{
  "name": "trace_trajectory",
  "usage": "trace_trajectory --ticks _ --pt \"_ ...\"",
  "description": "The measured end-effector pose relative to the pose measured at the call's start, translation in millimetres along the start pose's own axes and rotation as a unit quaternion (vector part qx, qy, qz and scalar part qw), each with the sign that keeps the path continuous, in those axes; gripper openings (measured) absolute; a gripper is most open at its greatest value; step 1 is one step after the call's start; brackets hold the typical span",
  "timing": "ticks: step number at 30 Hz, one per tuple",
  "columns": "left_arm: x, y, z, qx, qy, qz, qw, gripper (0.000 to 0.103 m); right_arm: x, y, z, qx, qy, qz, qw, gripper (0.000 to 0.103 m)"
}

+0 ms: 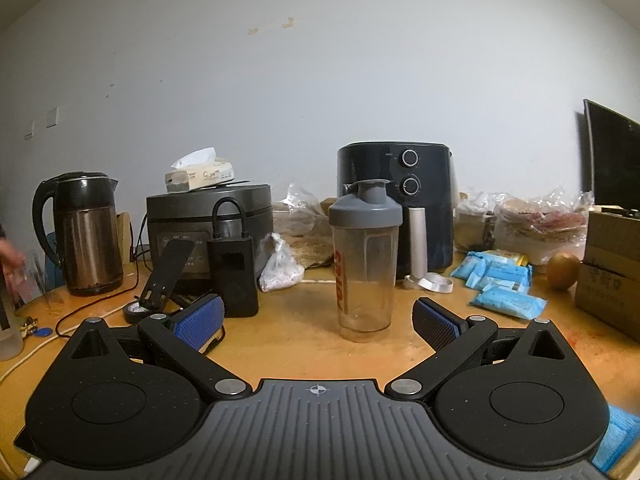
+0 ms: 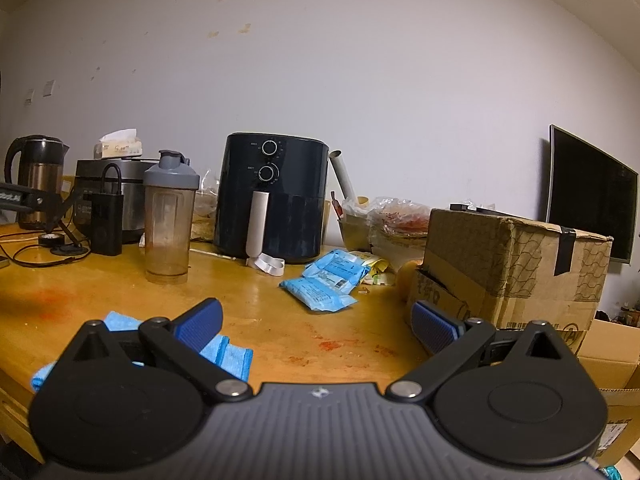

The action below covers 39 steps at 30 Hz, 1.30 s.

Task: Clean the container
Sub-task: 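Move the left tool toward the grey lid of the shaker bottle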

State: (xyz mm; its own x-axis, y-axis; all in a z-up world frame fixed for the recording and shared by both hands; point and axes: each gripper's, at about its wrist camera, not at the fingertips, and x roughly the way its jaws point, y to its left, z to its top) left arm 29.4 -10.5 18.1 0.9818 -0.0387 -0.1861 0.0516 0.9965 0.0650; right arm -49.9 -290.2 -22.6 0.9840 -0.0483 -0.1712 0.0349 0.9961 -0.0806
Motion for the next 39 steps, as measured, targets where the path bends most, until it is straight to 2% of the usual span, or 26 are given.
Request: trace_trajectory --ticks 39 --pt "52 -17 17 0.007 -0.011 -0.014 0.9998 0.103 2 6 -1 -0.003 0.012 0.001 1.0 0.103"
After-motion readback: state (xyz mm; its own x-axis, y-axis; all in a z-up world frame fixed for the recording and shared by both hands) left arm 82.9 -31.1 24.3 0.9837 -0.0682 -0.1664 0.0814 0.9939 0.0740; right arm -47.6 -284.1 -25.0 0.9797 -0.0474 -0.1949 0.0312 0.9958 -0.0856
